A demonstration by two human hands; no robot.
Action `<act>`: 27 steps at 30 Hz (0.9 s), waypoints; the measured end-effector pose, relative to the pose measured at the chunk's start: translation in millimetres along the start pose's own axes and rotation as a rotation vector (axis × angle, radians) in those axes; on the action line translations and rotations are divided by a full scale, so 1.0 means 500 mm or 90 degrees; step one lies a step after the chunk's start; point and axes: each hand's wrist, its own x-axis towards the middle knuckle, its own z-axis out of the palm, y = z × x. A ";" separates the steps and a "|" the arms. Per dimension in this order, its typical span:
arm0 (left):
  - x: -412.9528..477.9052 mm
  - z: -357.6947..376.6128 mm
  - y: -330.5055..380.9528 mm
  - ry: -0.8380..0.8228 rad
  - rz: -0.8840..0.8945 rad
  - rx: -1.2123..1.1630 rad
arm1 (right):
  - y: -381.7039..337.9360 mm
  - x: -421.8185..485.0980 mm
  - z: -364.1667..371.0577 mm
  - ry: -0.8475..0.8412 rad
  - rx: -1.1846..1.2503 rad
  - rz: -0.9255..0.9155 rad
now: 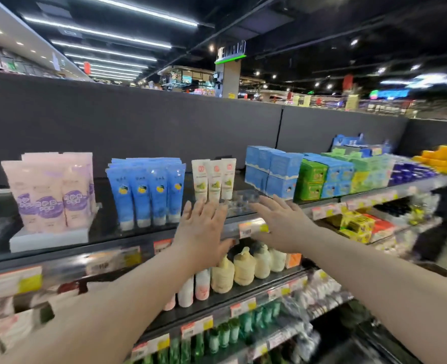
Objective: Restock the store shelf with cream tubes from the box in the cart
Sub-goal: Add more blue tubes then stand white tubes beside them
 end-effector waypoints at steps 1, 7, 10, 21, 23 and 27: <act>-0.006 0.005 0.017 -0.018 0.007 -0.001 | 0.013 -0.020 0.008 -0.010 0.003 0.017; -0.042 0.029 0.132 -0.092 0.036 0.006 | 0.096 -0.164 0.046 -0.023 0.029 0.073; -0.059 0.042 0.229 -0.096 0.068 0.000 | 0.158 -0.262 0.062 -0.018 0.035 0.114; -0.182 0.133 0.800 -0.197 0.260 -0.094 | 0.495 -0.803 0.126 -0.144 0.048 0.389; -0.210 0.139 0.892 -0.216 0.308 -0.098 | 0.537 -0.892 0.134 -0.144 0.049 0.429; -0.245 0.149 1.040 -0.236 0.391 -0.090 | 0.596 -1.032 0.149 -0.152 0.058 0.491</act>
